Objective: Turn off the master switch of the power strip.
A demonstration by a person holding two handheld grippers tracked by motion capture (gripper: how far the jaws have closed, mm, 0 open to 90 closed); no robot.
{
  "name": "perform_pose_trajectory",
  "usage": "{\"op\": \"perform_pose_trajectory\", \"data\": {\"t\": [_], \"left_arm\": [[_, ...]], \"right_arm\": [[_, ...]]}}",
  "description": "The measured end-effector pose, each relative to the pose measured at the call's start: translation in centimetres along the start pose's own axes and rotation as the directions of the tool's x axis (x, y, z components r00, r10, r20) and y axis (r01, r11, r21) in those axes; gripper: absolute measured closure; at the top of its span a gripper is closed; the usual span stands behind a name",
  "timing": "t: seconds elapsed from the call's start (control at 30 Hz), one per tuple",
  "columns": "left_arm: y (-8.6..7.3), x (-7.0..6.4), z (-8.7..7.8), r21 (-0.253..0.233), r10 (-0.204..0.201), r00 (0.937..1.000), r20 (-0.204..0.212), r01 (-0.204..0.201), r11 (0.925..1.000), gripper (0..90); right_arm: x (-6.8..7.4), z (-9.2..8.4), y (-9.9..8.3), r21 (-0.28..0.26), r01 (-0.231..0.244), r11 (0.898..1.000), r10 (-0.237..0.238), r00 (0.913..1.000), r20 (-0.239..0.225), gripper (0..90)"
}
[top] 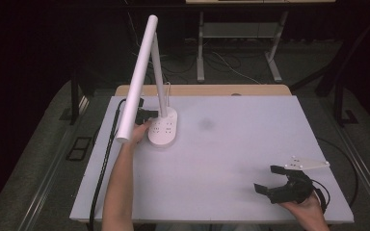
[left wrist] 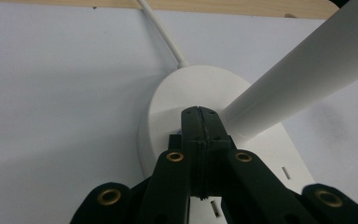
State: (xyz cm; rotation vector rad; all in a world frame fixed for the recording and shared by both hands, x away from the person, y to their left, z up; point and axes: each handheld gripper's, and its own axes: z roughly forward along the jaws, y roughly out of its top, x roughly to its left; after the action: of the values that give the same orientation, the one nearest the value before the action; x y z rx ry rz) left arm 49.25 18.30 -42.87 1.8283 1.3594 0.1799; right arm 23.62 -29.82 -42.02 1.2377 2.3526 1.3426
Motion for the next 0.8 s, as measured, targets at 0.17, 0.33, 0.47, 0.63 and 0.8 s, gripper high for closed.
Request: {"op": "perform_pose_trajectory", "data": {"t": [0.17,0.33,0.47,0.63,0.8], "left_arm": [[0.0,-0.4,0.0,0.003,0.027,0.9992,-0.028,-0.027,0.9996,90.0],[0.0,-0.9,0.1,-0.006,0.087,0.9935,-0.075,-0.087,0.9962,90.0],[0.5,-1.1,-0.3,0.017,0.136,0.9853,-0.103,-0.135,0.9907,90.0],[0.5,-1.0,-0.9,0.003,0.149,0.9852,-0.084,-0.149,0.9888,90.0],[0.7,-1.3,-1.3,-0.031,0.148,0.9870,-0.063,-0.150,0.9882,90.0]], "right_arm": [[-0.1,0.0,0.0,-0.004,0.004,1.000,-0.004,1.0000,0.000,0.2],[0.1,0.1,0.0,0.000,0.005,1.000,-0.005,1.0000,-0.003,0.2],[0.0,0.2,0.1,0.002,0.006,1.000,-0.006,1.0000,0.000,0.2],[0.1,0.2,0.1,0.003,0.004,1.000,-0.004,1.0000,-0.003,0.2],[-0.1,0.2,0.1,0.002,0.007,1.000,-0.006,1.0000,0.000,0.2]]}}
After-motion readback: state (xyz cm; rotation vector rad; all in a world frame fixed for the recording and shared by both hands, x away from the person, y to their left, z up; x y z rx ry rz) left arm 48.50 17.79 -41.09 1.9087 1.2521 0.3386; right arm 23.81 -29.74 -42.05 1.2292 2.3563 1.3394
